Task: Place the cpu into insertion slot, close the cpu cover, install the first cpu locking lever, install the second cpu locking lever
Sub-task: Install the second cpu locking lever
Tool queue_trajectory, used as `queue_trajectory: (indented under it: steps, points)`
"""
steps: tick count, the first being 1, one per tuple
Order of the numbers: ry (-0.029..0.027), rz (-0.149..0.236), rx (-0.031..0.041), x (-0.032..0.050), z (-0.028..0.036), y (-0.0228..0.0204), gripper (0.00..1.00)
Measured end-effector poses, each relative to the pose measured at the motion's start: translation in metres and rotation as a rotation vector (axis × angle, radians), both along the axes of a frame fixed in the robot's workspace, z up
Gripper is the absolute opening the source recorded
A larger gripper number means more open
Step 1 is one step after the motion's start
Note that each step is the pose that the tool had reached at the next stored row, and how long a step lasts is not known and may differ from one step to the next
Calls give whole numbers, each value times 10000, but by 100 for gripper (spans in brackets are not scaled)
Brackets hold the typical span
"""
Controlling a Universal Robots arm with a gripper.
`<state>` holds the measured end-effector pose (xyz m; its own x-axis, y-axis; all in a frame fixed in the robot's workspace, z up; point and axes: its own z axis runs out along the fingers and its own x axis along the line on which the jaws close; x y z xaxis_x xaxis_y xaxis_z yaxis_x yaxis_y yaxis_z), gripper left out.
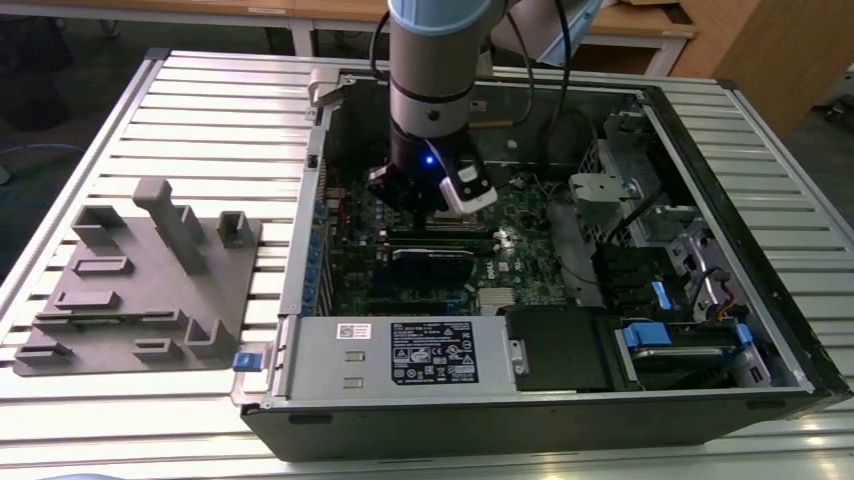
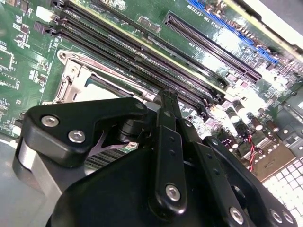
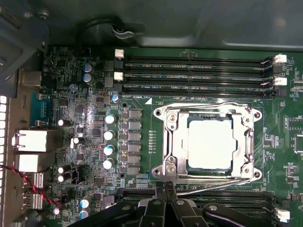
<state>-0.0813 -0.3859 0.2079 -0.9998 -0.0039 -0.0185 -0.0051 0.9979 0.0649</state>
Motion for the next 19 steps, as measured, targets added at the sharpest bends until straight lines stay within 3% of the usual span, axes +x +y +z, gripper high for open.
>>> queue_trajectory:
  steps: [4, 8, 14, 19]
  points:
    - [1, 0, 13, 0, -4, -13, 11]
    - [0, 0, 285, 0, -16, -40, 11]
    - [1, 0, 532, 0, -34, -83, 11]
    - [0, -1, 830, -1, -48, -103, 11]
